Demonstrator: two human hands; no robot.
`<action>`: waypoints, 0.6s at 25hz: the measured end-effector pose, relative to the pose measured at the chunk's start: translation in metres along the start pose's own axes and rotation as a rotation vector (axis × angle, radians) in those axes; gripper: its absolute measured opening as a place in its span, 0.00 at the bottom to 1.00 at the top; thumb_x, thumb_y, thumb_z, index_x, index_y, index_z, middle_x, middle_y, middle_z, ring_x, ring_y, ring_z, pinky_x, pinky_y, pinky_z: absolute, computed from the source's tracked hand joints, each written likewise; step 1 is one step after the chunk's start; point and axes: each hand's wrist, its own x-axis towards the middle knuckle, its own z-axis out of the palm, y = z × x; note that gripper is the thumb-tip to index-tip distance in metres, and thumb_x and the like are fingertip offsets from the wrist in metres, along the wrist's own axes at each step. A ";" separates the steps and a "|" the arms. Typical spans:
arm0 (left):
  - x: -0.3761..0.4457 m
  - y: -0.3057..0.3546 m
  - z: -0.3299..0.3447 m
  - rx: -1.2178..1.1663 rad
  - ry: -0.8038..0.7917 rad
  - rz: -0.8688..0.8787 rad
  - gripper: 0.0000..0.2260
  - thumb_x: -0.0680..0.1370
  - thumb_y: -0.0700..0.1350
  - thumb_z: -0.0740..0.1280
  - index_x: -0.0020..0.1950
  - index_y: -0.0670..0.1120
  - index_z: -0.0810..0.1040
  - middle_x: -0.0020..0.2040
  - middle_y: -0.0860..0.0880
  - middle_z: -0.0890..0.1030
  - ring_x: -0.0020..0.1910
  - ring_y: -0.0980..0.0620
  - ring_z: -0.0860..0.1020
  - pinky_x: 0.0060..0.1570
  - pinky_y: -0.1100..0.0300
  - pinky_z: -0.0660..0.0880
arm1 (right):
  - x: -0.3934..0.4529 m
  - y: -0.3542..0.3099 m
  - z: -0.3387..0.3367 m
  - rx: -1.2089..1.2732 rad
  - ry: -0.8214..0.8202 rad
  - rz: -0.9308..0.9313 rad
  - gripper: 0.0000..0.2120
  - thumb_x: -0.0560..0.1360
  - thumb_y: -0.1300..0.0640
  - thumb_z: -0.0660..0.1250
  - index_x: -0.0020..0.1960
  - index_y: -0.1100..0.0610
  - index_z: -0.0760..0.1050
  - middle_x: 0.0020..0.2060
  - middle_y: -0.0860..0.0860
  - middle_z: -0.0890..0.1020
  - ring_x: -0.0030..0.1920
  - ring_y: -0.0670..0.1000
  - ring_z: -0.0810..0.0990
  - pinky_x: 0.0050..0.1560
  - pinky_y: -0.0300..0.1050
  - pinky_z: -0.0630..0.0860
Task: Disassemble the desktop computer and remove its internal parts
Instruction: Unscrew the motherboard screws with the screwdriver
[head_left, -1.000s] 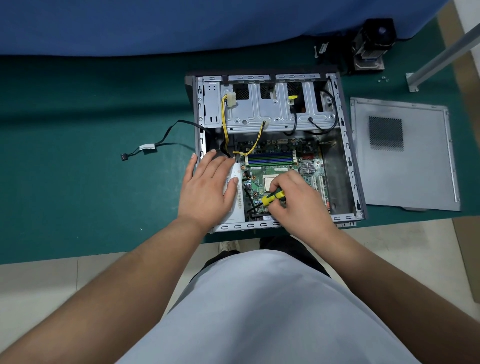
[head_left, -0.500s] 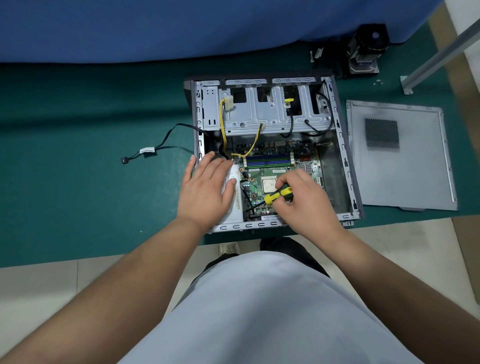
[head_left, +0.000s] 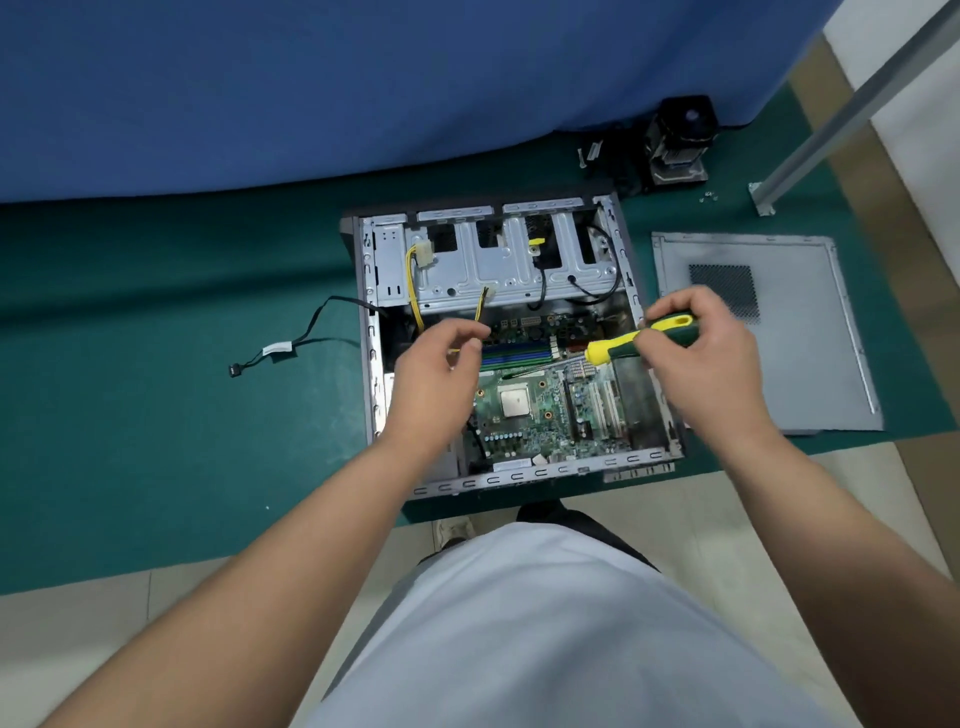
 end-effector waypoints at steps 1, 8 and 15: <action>0.003 0.008 0.008 -0.074 -0.036 -0.061 0.08 0.84 0.44 0.65 0.55 0.55 0.82 0.50 0.57 0.83 0.45 0.66 0.79 0.43 0.73 0.74 | 0.006 -0.001 -0.006 0.029 0.013 0.018 0.08 0.65 0.47 0.68 0.45 0.44 0.76 0.38 0.45 0.82 0.31 0.54 0.77 0.31 0.47 0.75; 0.025 0.038 0.039 -0.928 -0.264 -0.685 0.11 0.84 0.41 0.65 0.61 0.35 0.80 0.54 0.35 0.85 0.55 0.43 0.86 0.48 0.58 0.83 | 0.041 0.015 -0.028 0.220 0.036 0.164 0.05 0.67 0.55 0.69 0.43 0.48 0.77 0.32 0.45 0.82 0.32 0.48 0.82 0.38 0.53 0.78; 0.047 0.064 0.066 -0.824 -0.177 -0.676 0.09 0.83 0.33 0.63 0.61 0.36 0.80 0.52 0.38 0.86 0.52 0.47 0.87 0.44 0.63 0.82 | 0.086 0.031 -0.040 0.791 -0.109 0.231 0.11 0.73 0.58 0.75 0.53 0.52 0.77 0.40 0.51 0.82 0.34 0.50 0.78 0.32 0.40 0.73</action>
